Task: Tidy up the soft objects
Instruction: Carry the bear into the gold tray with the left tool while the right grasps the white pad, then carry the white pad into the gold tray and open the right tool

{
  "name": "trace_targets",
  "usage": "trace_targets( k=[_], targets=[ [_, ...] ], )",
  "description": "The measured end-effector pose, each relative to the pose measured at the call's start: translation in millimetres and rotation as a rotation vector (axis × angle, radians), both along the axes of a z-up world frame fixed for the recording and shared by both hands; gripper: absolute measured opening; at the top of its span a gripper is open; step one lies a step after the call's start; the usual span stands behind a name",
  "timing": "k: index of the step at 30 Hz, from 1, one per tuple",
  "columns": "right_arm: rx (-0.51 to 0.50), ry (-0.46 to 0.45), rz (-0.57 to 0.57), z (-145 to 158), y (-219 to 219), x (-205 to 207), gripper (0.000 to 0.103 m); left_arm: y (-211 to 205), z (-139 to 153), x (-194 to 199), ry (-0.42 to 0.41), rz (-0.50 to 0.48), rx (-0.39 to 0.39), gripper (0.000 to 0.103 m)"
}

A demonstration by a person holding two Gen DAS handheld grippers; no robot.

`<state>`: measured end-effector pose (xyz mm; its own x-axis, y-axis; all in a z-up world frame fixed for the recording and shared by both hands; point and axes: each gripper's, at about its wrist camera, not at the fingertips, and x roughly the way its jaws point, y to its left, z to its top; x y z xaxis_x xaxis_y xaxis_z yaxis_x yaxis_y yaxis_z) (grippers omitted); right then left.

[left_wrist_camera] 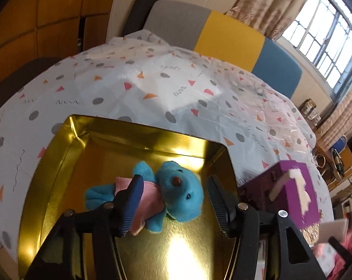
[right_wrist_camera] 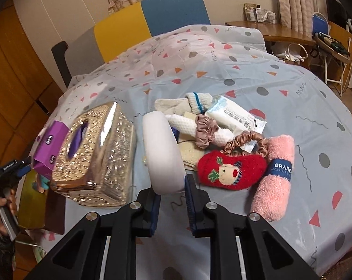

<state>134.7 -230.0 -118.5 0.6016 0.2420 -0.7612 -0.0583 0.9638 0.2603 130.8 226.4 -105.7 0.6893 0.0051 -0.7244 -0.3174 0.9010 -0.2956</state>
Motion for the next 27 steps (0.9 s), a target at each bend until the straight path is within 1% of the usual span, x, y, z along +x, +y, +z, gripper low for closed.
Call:
trace_targets(
  k=[2, 5, 7, 15, 17, 21, 24, 27],
  targets=[
    [0.000, -0.009, 0.003, 7.0, 2.9, -0.2, 0.019, -4.3, 3.4, -9.9, -0.005, -0.012, 0.020, 0.062],
    [-0.011, -0.017, 0.004, 15.7, 9.9, 3.5, 0.019, -11.6, 6.5, -25.7, -0.012, -0.037, 0.046, 0.063],
    [-0.025, -0.019, 0.006, 20.1, 16.4, 8.3, 0.019, -14.6, 6.3, -35.9, -0.009, -0.046, 0.054, 0.066],
    [-0.071, -0.049, 0.046, 40.4, 51.0, 34.6, 0.019, -13.7, 3.3, -73.9, -0.006, -0.050, 0.048, 0.067],
    [-0.080, -0.071, 0.064, 50.0, 64.1, 42.1, 0.019, -13.2, 5.3, -81.9, -0.017, -0.049, 0.057, 0.067],
    [-0.061, -0.118, 0.112, 73.8, 95.4, 57.3, 0.019, -9.5, 7.0, -93.7, -0.022, -0.040, 0.066, 0.069],
    [-0.060, -0.153, 0.176, 90.2, 130.1, 65.1, 0.019, -4.6, 6.3, -100.2, -0.020, -0.028, 0.062, 0.069],
    [-0.056, -0.175, 0.248, 99.2, 163.7, 64.7, 0.019, 1.5, 5.7, -106.5, -0.021, -0.012, 0.057, 0.069]
  ],
)
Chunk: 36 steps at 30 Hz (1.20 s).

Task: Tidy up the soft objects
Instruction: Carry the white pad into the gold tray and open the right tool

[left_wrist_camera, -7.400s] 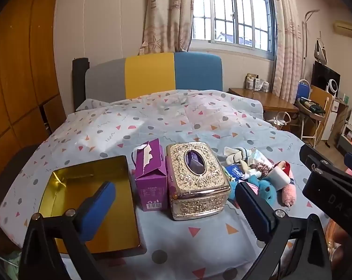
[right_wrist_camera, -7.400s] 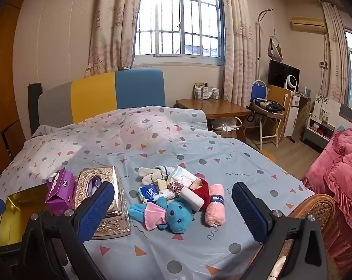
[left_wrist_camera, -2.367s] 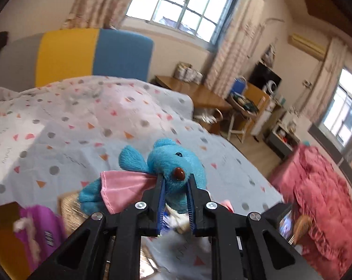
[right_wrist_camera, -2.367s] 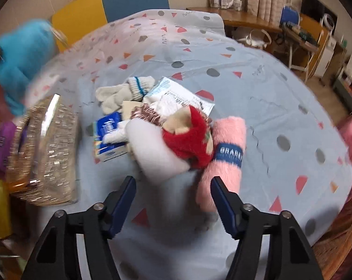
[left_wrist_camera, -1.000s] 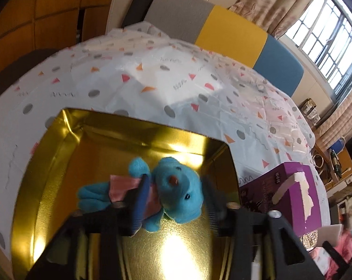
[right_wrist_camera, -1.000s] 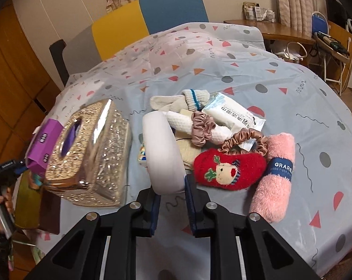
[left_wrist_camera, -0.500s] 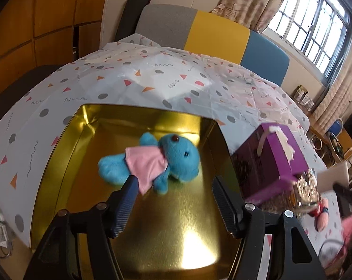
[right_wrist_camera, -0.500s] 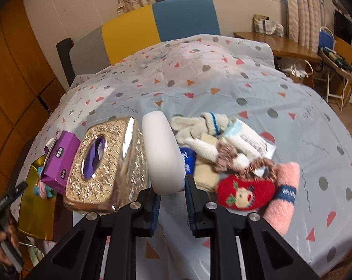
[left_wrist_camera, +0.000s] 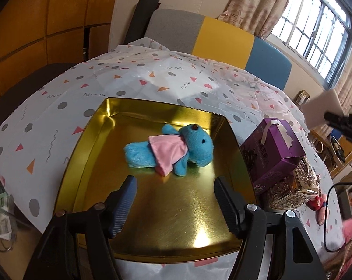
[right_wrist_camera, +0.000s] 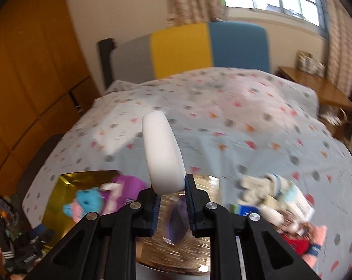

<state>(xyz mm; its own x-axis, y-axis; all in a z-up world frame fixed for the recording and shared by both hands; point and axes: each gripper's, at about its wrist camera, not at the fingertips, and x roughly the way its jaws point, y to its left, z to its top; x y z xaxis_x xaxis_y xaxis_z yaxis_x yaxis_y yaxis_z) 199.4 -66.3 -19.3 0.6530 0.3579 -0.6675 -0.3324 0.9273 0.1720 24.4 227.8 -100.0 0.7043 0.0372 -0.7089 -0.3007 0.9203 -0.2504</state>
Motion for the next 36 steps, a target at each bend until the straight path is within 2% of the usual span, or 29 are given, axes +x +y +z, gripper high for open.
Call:
trace_targets(
  k=[7, 10, 13, 16, 20, 24, 26, 27, 31, 36],
  targets=[
    [0.017, 0.019, 0.242, 3.4, 82.9, -27.5, 0.019, 10.4, 2.1, -10.0, -0.005, 0.031, 0.005, 0.070],
    [-0.025, 0.084, 0.351, -12.9, 116.4, -42.5, 0.019, 13.2, 3.1, -12.8, -0.010, 0.040, 0.011, 0.071],
    [-0.120, 0.160, 0.447, -37.6, 148.6, -57.7, 0.019, 16.1, 3.0, -15.1, -0.009, 0.048, 0.015, 0.072],
    [-0.186, 0.224, 0.502, -60.5, 167.8, -68.3, 0.019, 16.8, 2.7, -16.3, -0.005, 0.052, 0.019, 0.072],
    [-0.245, 0.273, 0.517, -87.0, 184.6, -68.7, 0.021, 15.9, 1.9, -18.1, -0.001, 0.051, 0.020, 0.072],
    [-0.257, 0.300, 0.499, -100.1, 185.0, -57.9, 0.022, 14.5, 1.1, -20.2, 0.005, 0.050, 0.022, 0.075],
    [-0.254, 0.294, 0.471, -103.2, 184.7, -49.1, 0.030, 13.4, 0.3, -22.3, 0.010, 0.050, 0.022, 0.075],
    [-0.241, 0.298, 0.451, -103.8, 184.1, -43.1, 0.035, 13.3, -0.3, -22.7, 0.013, 0.050, 0.019, 0.075],
    [-0.204, 0.281, 0.393, -98.1, 181.6, -29.0, 0.036, 12.3, -0.5, -24.5, 0.013, 0.052, 0.025, 0.075],
    [-0.177, 0.239, 0.357, -84.7, 170.3, -31.4, 0.037, 10.4, -1.3, -23.6, 0.015, 0.047, 0.024, 0.075]
  ],
)
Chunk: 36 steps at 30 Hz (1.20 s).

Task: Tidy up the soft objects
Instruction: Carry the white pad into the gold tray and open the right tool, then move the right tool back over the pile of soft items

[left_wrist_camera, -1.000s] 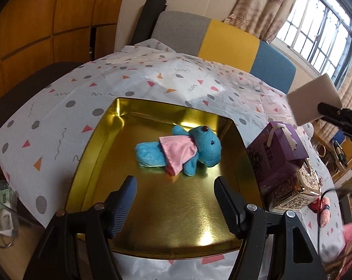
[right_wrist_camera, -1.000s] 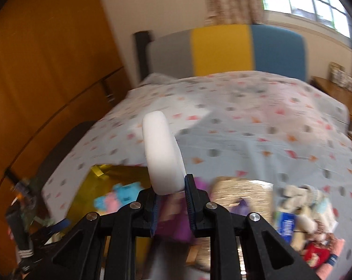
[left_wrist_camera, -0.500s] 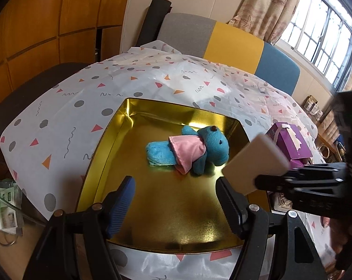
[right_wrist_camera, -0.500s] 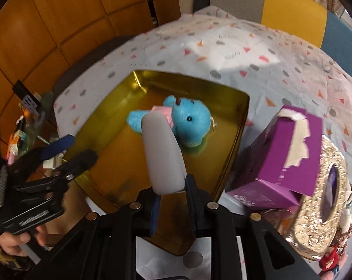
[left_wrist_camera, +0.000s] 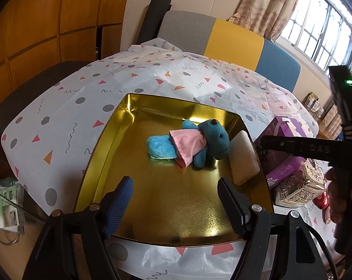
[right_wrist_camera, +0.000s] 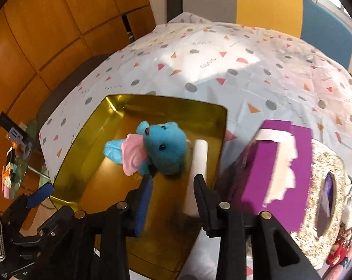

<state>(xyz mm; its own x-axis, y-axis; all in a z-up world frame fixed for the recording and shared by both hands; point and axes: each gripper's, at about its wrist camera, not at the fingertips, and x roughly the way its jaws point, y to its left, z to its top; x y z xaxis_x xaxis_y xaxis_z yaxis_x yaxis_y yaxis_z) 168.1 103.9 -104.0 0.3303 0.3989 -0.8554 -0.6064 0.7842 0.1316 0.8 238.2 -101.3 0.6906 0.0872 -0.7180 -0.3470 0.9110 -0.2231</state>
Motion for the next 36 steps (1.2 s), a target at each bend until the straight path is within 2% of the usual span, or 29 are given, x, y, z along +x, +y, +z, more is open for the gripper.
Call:
trace_targets(
  k=[11, 19, 36],
  targets=[
    [0.053, -0.144, -0.142, 32.1, -62.0, -19.3, 0.038, -21.3, 8.8, 0.2, -0.015, -0.053, 0.029, 0.076],
    [0.026, -0.247, -0.217, 41.9, -109.3, -36.9, 0.040, -50.1, 19.8, 0.5, -0.034, -0.130, 0.074, 0.079],
    [0.011, -0.240, -0.471, 26.1, -230.6, -40.6, 0.040, -113.1, 29.8, 6.3, -0.040, -0.308, 0.128, 0.079]
  ],
)
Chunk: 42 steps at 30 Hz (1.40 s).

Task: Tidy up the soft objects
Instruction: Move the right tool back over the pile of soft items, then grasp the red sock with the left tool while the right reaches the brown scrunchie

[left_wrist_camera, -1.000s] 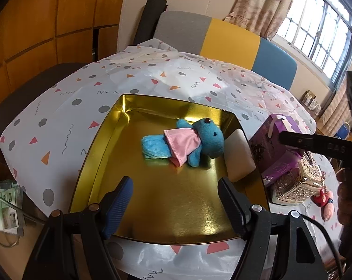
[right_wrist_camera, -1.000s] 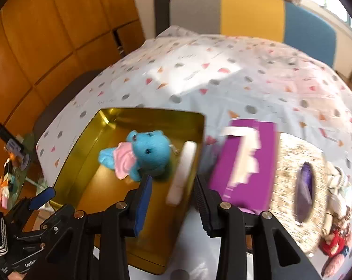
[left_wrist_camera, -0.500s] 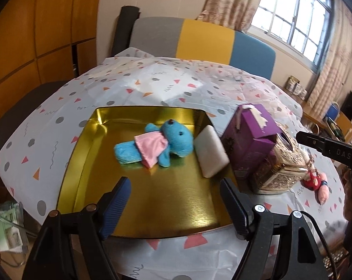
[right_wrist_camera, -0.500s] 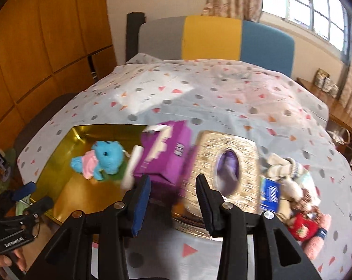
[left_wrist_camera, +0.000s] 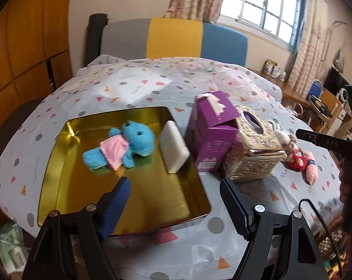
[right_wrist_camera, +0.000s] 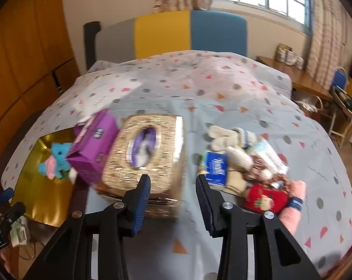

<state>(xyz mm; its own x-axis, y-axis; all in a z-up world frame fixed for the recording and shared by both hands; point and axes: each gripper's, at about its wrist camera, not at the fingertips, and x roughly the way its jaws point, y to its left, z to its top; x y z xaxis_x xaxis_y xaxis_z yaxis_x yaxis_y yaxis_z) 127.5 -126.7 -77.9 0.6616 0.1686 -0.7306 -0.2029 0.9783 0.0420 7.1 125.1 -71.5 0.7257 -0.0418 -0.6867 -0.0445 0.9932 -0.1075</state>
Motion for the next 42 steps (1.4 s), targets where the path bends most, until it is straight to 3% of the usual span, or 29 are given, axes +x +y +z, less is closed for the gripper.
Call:
trace_targets(
  k=[13, 21, 25, 28, 34, 36, 42],
  targets=[
    [0.043, -0.004, -0.240, -0.7, -100.0, 4.4, 0.041, -48.9, 3.0, 11.8, 0.012, -0.140, 0.042, 0.079],
    [0.078, -0.024, -0.477, -9.5, -172.6, 10.0, 0.041, -83.6, 17.7, 20.6, -0.023, -0.252, 0.046, 0.079],
    [0.134, -0.020, -0.591, -22.9, -209.5, 14.4, 0.042, -110.8, 25.8, 30.4, -0.034, -0.322, 0.052, 0.079],
    [0.266, 0.011, -0.676, -40.4, -235.8, 11.2, 0.043, -133.6, 29.5, 38.3, -0.040, -0.382, 0.063, 0.079],
    [0.406, -0.049, -0.704, -37.8, -254.2, -3.3, 0.043, -185.9, 22.4, 64.3, -0.008, -0.497, 0.096, 0.078],
    [0.409, -0.057, -0.698, -36.9, -252.9, -5.9, 0.043, -205.7, 16.9, 74.9, 0.011, -0.535, 0.111, 0.072],
    [0.448, -0.060, -0.676, -37.0, -252.3, -2.5, 0.043, -262.8, -7.9, 101.7, 0.058, -0.652, 0.188, 0.068]
  ],
)
